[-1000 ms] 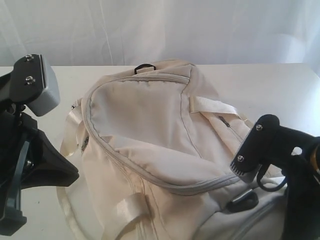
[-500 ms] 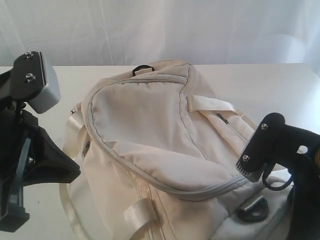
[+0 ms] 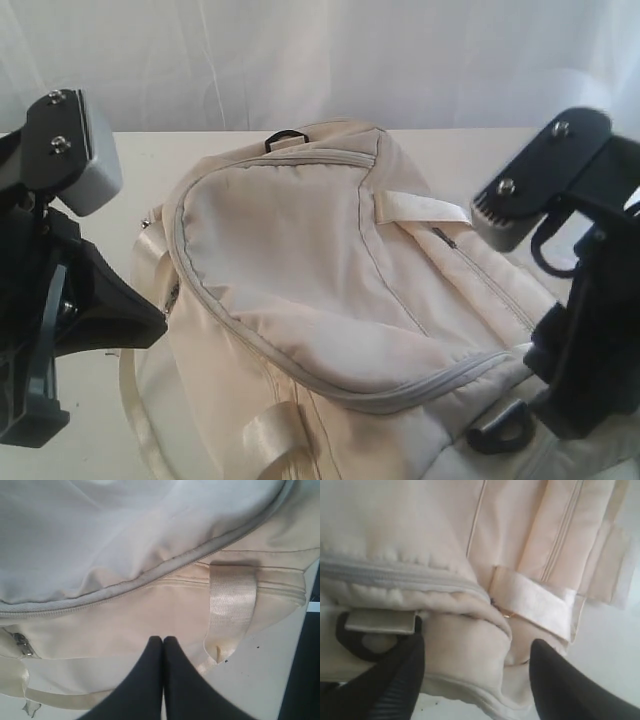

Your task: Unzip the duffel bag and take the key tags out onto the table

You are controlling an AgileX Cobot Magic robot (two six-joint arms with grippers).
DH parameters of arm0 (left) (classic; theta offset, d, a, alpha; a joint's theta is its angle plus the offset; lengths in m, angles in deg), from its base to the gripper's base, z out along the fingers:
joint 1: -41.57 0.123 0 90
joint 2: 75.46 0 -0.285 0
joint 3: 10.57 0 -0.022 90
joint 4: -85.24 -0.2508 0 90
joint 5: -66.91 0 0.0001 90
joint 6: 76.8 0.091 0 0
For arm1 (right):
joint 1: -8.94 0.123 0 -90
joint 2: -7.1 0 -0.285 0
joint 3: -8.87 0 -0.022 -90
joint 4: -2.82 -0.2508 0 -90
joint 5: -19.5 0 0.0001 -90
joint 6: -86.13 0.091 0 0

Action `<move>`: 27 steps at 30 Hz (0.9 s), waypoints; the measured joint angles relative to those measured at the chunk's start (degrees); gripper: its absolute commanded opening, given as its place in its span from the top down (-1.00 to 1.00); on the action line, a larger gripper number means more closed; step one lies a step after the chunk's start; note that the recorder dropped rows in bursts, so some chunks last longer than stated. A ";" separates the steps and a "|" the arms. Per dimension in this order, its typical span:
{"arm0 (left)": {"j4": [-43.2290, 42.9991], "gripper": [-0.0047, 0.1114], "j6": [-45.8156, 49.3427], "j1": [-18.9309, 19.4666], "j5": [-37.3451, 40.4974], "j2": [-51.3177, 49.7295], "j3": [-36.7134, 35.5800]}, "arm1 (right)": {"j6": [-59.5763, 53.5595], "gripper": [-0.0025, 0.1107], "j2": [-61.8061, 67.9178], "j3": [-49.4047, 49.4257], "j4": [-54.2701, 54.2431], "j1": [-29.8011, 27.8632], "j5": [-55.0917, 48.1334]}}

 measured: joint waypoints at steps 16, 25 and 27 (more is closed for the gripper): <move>-12.93 0.92 -21.40 -0.03 13.03 -0.14 5.47 | 7.29 0.68 -3.94 -0.92 10.61 0.00 15.23; -19.71 0.92 -29.03 -0.03 25.10 -2.13 17.64 | 7.50 0.96 -3.94 0.32 11.23 0.00 15.86; -20.81 0.92 -30.42 -0.03 25.10 -4.44 20.25 | 7.50 0.96 -3.94 1.18 11.23 0.00 16.12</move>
